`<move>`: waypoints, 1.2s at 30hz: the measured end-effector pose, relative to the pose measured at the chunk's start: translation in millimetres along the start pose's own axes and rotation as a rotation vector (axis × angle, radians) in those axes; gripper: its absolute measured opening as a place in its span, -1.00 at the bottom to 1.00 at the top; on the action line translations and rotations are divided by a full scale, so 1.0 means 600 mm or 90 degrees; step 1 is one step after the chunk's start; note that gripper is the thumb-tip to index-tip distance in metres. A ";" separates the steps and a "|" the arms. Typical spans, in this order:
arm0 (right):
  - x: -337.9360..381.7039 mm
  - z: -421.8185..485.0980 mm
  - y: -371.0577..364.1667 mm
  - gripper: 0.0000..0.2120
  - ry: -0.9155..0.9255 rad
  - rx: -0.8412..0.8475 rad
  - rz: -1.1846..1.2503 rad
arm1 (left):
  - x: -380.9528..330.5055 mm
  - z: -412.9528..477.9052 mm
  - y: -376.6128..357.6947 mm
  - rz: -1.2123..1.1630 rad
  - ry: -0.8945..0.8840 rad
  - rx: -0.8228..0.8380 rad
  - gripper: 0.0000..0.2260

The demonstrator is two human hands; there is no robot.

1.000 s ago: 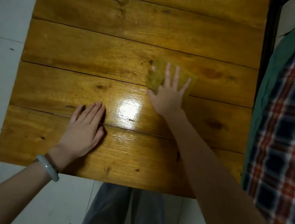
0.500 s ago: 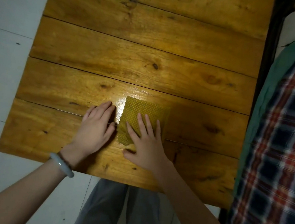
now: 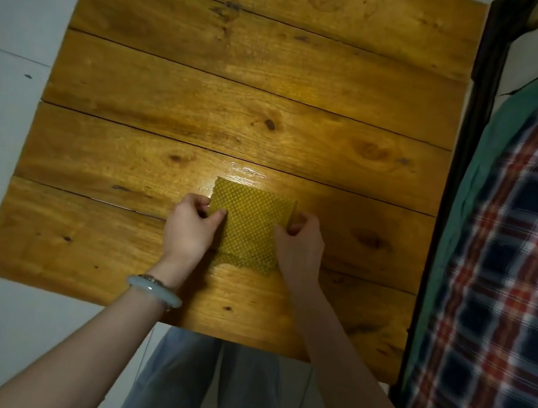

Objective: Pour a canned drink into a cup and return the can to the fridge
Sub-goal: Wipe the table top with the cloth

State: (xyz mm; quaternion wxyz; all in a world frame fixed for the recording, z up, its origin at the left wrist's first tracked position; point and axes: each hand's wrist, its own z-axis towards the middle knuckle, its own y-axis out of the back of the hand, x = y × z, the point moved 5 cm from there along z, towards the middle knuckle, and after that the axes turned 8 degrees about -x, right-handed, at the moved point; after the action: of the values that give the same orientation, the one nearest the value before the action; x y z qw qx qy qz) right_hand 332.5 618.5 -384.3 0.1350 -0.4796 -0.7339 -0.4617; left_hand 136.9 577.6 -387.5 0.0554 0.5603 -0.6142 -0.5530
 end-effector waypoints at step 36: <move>0.235 0.469 0.298 -0.74 0.150 -0.195 0.041 | -0.524 0.224 -0.276 -0.273 -0.084 0.215 -0.76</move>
State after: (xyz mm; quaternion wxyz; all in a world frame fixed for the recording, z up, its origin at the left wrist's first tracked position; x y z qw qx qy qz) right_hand 478.6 947.5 -346.7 0.1600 -0.4604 -0.6186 -0.6162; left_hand 263.4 935.9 -388.7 -0.1969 0.6415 -0.5672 -0.4774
